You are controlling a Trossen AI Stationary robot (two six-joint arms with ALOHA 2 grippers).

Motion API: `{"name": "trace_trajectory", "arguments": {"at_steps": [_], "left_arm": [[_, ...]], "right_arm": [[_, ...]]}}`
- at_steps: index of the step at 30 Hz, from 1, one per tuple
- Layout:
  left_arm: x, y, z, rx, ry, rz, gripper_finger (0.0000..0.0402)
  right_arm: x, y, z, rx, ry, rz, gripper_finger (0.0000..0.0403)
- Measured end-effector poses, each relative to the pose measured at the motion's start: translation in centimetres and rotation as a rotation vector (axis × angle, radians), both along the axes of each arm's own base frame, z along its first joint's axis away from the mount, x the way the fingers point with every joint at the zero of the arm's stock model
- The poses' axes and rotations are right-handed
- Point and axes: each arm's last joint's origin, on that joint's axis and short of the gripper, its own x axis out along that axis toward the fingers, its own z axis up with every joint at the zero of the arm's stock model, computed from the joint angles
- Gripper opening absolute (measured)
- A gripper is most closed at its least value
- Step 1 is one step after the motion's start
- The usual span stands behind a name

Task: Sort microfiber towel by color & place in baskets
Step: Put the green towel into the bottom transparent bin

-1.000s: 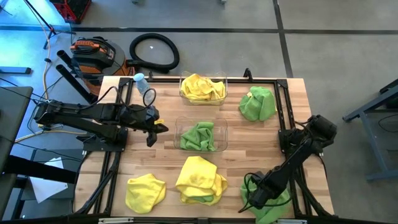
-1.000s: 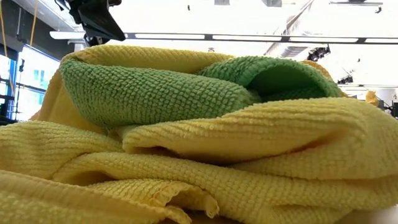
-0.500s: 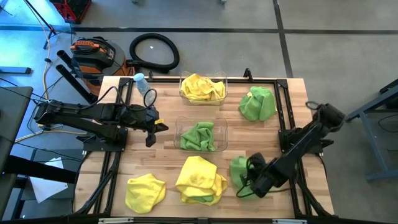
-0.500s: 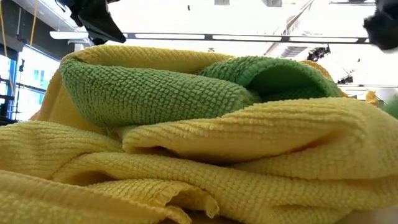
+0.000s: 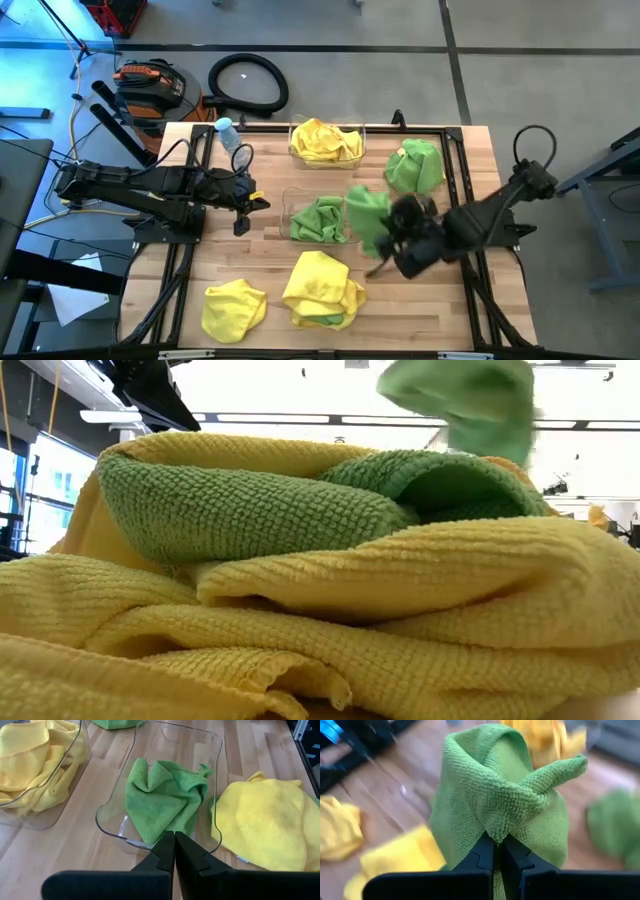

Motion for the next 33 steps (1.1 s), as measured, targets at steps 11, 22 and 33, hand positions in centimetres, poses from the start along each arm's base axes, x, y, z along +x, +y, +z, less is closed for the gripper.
{"name": "trace_trajectory", "arguments": {"at_steps": [11,22,33], "left_arm": [[0.0,0.0,0.0,0.000,0.003,0.000,0.0000],[-0.1,0.0,-0.1,-0.024,0.014,0.010,0.0000],[-0.1,0.0,-0.1,-0.044,0.013,0.025,0.0000]], "right_arm": [[7.9,-5.7,1.3,-0.132,-0.103,0.296,0.0000],[10.8,-7.9,-5.8,-0.019,0.328,0.390,0.0000],[13.5,-9.2,-11.6,-0.002,0.573,0.586,0.0000]]}}
